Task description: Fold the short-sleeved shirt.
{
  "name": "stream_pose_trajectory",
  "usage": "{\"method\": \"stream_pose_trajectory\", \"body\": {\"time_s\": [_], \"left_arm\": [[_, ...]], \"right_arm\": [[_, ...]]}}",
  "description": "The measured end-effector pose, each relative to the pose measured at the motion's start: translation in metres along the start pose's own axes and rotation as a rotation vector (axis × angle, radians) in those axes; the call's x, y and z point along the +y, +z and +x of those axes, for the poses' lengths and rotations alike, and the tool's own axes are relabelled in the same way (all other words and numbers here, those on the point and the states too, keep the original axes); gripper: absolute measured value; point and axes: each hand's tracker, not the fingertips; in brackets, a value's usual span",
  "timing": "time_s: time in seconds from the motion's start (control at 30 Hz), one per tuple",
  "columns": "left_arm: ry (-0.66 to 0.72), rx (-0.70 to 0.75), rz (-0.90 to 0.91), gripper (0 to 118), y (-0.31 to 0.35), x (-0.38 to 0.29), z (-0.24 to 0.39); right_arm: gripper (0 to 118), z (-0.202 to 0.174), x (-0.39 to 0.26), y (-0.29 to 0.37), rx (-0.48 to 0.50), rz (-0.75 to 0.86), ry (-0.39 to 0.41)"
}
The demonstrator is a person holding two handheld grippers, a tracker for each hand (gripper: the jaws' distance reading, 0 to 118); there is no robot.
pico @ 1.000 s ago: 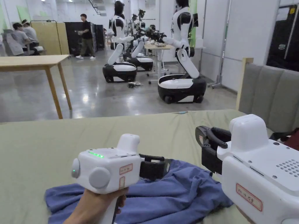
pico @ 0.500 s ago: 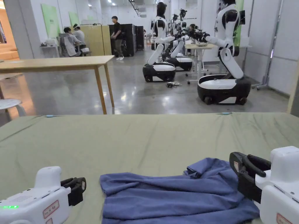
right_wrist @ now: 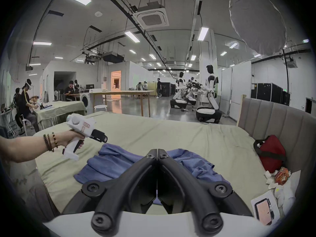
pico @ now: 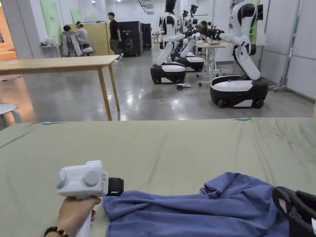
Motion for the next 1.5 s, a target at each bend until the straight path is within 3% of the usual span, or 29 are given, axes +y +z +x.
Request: {"method": "stream_pose_trajectory", "body": {"time_s": [0.17,0.3,0.4,0.5,0.73,0.93,0.97,1.0,1.03,1.07,1.1,1.3,1.4,1.5], "left_arm": [[0.032,-0.019,-0.058,116,-0.039,0.002,-0.001],[-0.069,0.017,-0.097,108,-0.046,-0.013,0.016],[-0.161,0.034,0.021,78,-0.034,-0.024,0.032],[-0.237,0.028,0.071,3,-0.017,-0.034,0.049],[-0.223,-0.019,0.071,1,-0.006,-0.03,0.048],[-0.214,-0.037,0.115,1,0.019,-0.024,0.046],[-0.209,-0.044,0.125,1,0.021,-0.024,0.045],[-0.206,-0.043,0.121,1,0.022,-0.024,0.044],[-0.198,-0.045,0.119,1,0.026,-0.024,0.047],[-0.191,-0.048,0.118,1,0.028,-0.024,0.047],[-0.188,-0.051,0.119,1,0.029,-0.026,0.047],[-0.192,-0.055,0.109,1,0.025,-0.027,0.051],[-0.197,-0.05,0.105,1,0.025,-0.028,0.052],[-0.187,-0.056,0.099,1,0.022,-0.026,0.051]], "right_arm": [[0,0.015,-0.008,-0.015,-0.029,-0.036,-0.021],[0,0.022,-0.014,-0.021,-0.057,-0.063,-0.03],[0,0.026,-0.015,-0.023,-0.068,-0.077,-0.044],[0,0.027,-0.016,-0.023,-0.07,-0.084,-0.056],[0,0.048,0.0,-0.01,-0.067,-0.063,-0.073],[0,0.136,0.029,-0.025,-0.221,-0.157,-0.115],[5,0.153,0.027,-0.036,-0.247,-0.211,-0.105],[28,0.167,0.023,-0.048,-0.269,-0.26,-0.098],[80,0.182,0.015,-0.063,-0.279,-0.334,-0.09],[108,0.196,0.006,-0.077,-0.28,-0.404,-0.09],[117,0.206,-0.008,-0.094,-0.276,-0.481,-0.088],[116,0.254,-0.08,-0.159,-0.285,-0.713,-0.179],[114,0.262,-0.103,-0.184,-0.319,-0.773,-0.176],[107,0.257,-0.113,-0.201,-0.286,-0.786,-0.168]]}}
